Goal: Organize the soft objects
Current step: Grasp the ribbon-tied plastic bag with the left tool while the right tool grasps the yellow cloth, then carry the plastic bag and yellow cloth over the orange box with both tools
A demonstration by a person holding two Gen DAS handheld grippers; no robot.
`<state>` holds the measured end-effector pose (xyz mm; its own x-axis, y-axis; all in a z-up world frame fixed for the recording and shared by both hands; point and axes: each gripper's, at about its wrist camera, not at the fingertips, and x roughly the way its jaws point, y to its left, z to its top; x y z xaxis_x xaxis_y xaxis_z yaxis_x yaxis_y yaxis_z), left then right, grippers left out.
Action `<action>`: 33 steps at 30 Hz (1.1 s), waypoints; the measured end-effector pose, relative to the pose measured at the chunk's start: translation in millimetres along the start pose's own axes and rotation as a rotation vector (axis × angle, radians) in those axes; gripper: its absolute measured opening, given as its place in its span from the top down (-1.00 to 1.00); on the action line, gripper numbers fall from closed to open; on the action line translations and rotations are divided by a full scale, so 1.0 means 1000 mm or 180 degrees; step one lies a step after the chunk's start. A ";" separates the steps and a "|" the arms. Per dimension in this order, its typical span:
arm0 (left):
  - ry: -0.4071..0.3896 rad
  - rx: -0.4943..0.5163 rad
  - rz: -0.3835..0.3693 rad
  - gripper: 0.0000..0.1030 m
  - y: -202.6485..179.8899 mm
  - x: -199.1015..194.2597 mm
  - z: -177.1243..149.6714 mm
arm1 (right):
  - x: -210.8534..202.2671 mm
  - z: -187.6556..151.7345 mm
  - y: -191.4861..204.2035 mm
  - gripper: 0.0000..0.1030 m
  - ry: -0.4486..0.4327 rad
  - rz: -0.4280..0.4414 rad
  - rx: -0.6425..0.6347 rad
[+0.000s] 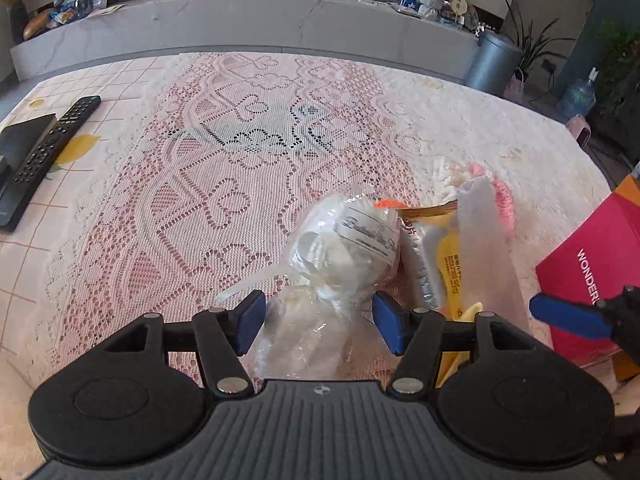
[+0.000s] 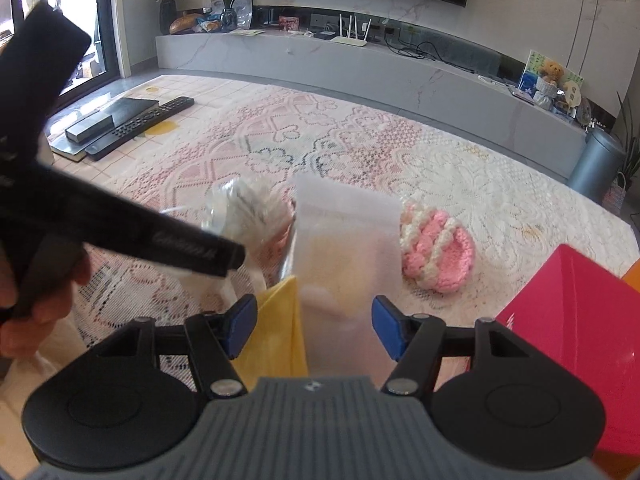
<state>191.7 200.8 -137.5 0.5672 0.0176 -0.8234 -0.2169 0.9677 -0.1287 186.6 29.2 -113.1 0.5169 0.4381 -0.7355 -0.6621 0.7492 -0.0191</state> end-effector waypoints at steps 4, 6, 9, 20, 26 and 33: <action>0.0066 0.0065 0.0082 -0.23 -0.001 0.006 -0.003 | 0.005 -0.003 0.004 -0.14 0.0057 0.0019 0.0037; 0.0060 -0.0028 0.0083 -0.07 0.004 0.004 -0.003 | 0.004 -0.004 0.007 -0.11 0.0059 0.0033 0.0046; 0.0008 -0.0063 0.0049 0.07 0.006 -0.005 -0.004 | 0.002 -0.005 0.013 -0.03 0.0056 0.0067 0.0030; 0.0082 -0.0607 -0.0214 0.09 0.017 -0.042 -0.026 | 0.017 -0.024 0.031 0.44 0.0155 0.0064 -0.0153; 0.0068 -0.0594 -0.0201 0.09 0.010 -0.048 -0.035 | 0.004 -0.023 0.032 0.94 0.0093 0.0110 -0.0153; -0.0037 -0.0720 -0.0194 0.10 0.005 -0.065 -0.046 | -0.040 -0.023 0.025 0.94 -0.0052 0.0204 0.0035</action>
<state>117.6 192.6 -109.8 0.5936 -0.0350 -0.8040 -0.3538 0.8860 -0.2998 136.5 19.2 -99.4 0.4823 0.4933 -0.7239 -0.6883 0.7246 0.0352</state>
